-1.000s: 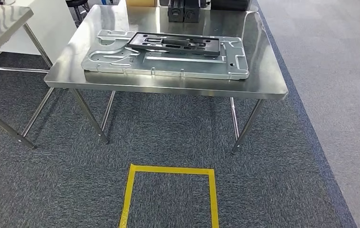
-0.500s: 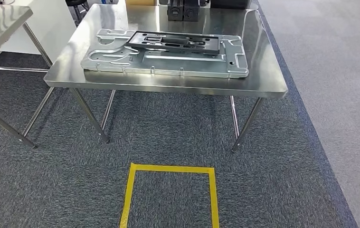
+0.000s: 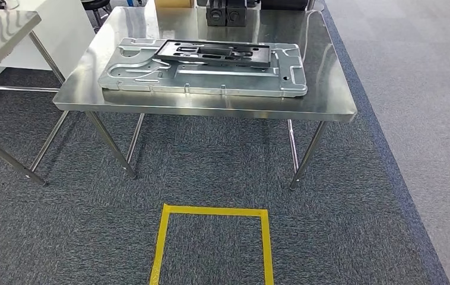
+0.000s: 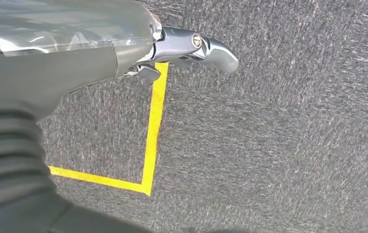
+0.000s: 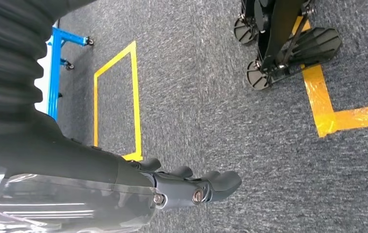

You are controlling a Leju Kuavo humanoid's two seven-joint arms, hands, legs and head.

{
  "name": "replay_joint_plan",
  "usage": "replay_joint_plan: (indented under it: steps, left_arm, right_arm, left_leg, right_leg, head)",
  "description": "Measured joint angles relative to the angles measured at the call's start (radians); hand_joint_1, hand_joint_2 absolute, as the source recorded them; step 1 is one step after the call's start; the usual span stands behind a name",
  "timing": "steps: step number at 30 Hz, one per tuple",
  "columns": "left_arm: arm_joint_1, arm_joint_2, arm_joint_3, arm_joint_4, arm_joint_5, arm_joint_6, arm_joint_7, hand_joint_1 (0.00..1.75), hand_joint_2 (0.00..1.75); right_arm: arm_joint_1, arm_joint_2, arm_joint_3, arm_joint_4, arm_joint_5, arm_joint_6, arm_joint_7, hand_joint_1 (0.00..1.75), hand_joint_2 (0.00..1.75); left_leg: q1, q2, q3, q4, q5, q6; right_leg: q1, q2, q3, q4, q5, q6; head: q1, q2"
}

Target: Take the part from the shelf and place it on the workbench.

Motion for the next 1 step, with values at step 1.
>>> replay_joint_plan:
  steps: [1]
  left_arm:
    - [0.0, 0.0, 0.0, 0.0, 0.0, 0.0, 0.0, 0.0, 1.75]
  right_arm:
    - [0.0, 0.0, 0.0, 0.0, 0.0, 0.0, 0.0, 0.0, 1.75]
  left_leg:
    - [0.0, 0.0, 0.0, 0.0, 0.0, 0.0]
  right_leg:
    - [0.0, 0.0, 0.0, 0.0, 0.0, 0.0]
  head:
    - [0.0, 0.0]
